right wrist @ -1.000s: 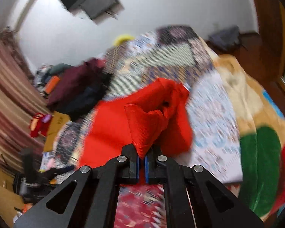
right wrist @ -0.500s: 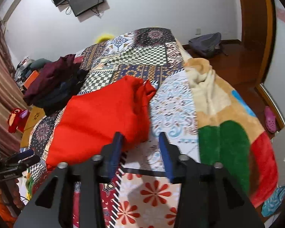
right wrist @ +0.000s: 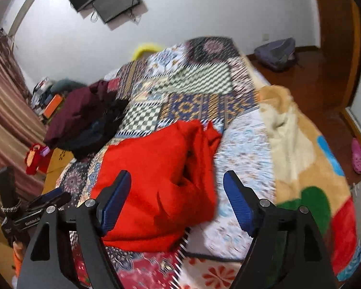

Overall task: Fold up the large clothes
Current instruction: 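Grasp the folded red jacket bundle with the right gripper and lift it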

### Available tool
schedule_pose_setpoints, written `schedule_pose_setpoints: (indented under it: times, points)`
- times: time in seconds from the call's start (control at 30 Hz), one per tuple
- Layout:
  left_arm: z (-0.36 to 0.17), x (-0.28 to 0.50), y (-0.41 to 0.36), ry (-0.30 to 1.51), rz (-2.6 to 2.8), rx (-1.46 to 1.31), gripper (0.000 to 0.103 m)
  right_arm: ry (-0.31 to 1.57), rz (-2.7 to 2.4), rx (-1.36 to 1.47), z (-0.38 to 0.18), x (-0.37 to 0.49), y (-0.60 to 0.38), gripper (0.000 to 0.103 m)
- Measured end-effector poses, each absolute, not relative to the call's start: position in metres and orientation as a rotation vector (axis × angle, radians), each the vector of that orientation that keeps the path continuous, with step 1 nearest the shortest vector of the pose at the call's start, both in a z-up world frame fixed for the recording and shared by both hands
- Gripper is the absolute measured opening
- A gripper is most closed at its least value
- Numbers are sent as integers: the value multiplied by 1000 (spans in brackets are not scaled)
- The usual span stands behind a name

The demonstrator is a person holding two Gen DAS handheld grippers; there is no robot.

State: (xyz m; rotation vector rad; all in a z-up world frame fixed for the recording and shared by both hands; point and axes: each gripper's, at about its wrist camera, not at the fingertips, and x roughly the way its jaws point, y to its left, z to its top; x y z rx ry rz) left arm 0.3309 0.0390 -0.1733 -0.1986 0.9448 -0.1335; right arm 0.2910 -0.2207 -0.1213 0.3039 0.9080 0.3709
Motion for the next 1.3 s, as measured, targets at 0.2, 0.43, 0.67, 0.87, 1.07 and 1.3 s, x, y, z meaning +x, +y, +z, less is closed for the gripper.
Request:
schedule_pose_setpoints:
  times: [0.2, 0.43, 0.67, 0.87, 1.07, 1.3]
  points:
    - [-199, 361, 36, 1048, -222, -355, 87, 1089, 392, 345, -167, 321, -214, 76]
    - [-254, 379, 37, 1197, -301, -584, 93, 1157, 479, 428, -189, 318, -235, 76]
    - [-274, 390, 33, 1242, -408, -735, 97, 1210, 520, 420, -192, 325, -227, 76]
    - [-281, 412, 15, 1282, -471, -748, 97, 1284, 540, 471, -206, 342, -222, 40]
    - [-278, 417, 19, 1260, -452, -742, 75, 1333, 602, 582, -216, 344, -218, 17]
    - [-260, 402, 51, 1190, -453, -727, 40, 1319, 653, 504, -201, 333, -178, 15]
